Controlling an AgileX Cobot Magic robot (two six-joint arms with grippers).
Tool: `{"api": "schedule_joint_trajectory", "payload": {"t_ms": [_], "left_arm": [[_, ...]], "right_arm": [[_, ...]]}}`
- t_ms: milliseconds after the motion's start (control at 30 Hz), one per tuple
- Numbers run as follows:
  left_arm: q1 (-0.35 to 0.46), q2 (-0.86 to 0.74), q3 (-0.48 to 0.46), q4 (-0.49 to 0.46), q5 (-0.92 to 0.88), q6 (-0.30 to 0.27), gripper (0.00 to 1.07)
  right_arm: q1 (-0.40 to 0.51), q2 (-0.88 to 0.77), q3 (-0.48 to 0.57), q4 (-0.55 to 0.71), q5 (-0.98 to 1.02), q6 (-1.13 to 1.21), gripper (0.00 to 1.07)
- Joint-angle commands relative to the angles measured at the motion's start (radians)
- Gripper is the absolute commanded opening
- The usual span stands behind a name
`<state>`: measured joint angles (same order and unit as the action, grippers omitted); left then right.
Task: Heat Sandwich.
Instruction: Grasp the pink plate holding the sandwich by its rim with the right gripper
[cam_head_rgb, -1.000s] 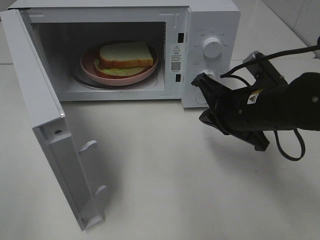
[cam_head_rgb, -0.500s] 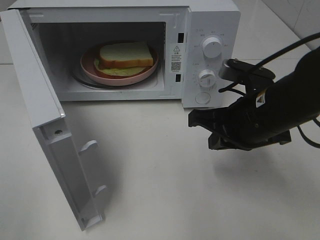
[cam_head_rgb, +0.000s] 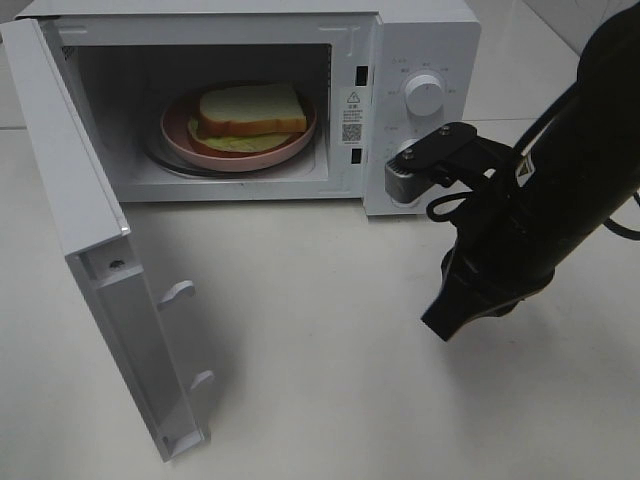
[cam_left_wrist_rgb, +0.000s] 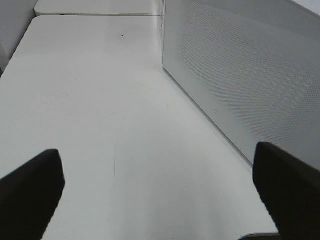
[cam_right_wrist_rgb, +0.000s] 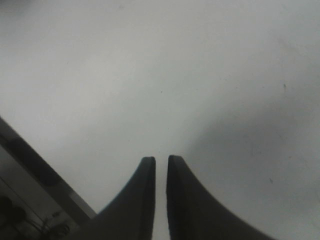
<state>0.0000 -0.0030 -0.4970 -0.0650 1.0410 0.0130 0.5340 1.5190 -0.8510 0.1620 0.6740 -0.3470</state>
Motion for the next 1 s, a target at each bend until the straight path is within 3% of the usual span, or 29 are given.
{"api": "schedule_joint_trajectory", "payload": {"t_ms": [33,367,500,667,700,767,867,1000], "left_arm": [[0.000,-0.022,0.003,-0.003,-0.006,0.000,0.97],[0.000,-0.022,0.003,-0.003,-0.006,0.000,0.97],[0.000,-0.022,0.003,-0.003,-0.006,0.000,0.97],[0.000,-0.022,0.003,-0.003,-0.006,0.000,0.97],[0.000,-0.022,0.003,-0.003,-0.006,0.000,0.97],[0.000,-0.022,0.003,-0.003,-0.006,0.000,0.97],[0.000,-0.022,0.003,-0.003,-0.006,0.000,0.97],[0.000,-0.022,0.003,-0.003,-0.006,0.000,0.97]], "right_arm": [[-0.001,-0.010,-0.015,0.002,0.052,-0.217,0.13],[-0.001,-0.010,-0.015,-0.012,0.052,-0.714,0.15],[-0.001,-0.010,-0.015,-0.036,0.050,-0.774,0.19],[-0.001,-0.010,-0.015,-0.107,0.041,-0.720,0.42],[-0.001,-0.010,-0.015,-0.132,0.035,-0.684,0.55],[-0.001,-0.010,-0.015,-0.137,0.030,-0.670,0.61],[-0.001,-0.010,-0.015,-0.151,0.015,-0.603,0.86],[-0.001,-0.010,-0.015,-0.154,0.003,-0.598,0.93]]}}
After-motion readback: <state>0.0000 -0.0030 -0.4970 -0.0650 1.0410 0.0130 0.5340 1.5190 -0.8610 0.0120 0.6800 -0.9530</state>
